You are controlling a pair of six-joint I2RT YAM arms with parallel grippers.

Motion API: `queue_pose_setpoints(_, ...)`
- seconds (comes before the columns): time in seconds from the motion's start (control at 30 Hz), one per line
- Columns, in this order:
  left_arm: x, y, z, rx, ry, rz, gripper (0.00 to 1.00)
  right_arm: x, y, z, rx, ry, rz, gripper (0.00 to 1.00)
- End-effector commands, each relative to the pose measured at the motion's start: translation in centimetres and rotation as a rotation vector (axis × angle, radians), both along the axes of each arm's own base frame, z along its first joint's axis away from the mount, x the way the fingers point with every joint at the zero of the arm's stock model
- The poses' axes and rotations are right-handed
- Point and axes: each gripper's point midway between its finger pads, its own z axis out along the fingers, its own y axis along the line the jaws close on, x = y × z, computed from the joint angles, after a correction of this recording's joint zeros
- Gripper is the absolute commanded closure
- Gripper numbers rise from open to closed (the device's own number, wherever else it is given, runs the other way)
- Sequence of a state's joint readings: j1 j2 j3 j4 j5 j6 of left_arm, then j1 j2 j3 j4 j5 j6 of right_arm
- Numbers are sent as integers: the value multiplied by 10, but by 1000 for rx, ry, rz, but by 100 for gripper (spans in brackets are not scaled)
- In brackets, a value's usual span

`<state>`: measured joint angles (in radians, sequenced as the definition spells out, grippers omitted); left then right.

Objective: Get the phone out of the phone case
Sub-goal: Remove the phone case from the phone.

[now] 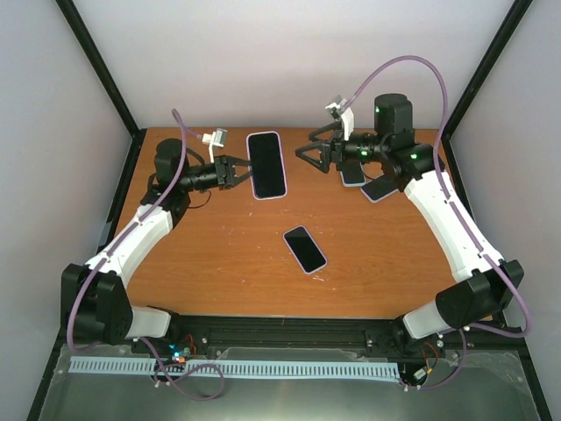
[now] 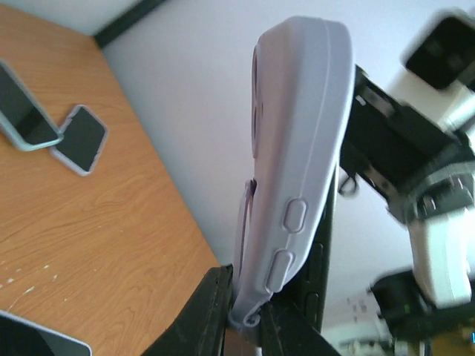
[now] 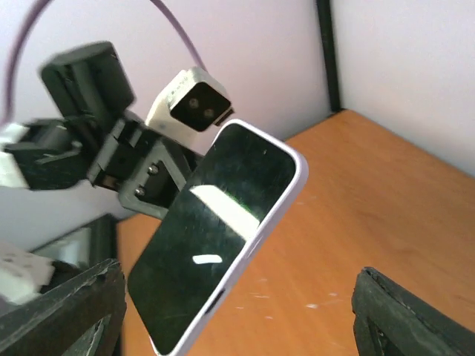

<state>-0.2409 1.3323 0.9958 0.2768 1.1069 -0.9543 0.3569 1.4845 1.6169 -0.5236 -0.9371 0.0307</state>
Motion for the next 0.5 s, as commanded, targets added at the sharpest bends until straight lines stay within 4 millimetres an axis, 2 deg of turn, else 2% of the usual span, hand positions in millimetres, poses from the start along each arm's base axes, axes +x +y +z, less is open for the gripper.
queue_pose_setpoints(0.0,31,17,3,-18,185,187,99,17,-7,-11,-176,-193,-203,18)
queue_pose_setpoints(0.13,44,25,-16,-25,350,271,99,8,5,-20,-298,-364,-251,19)
queue_pose_setpoints(0.23,49,28,-27,-32,445,302,99,0,18,-33,-368,-425,-242,22)
queue_pose_setpoints(0.3,51,30,-32,-38,487,318,100,-5,27,-44,-410,-451,-228,23)
queue_pose_setpoints(0.47,56,31,-38,-39,537,344,99,-13,45,-57,-470,-515,-231,27)
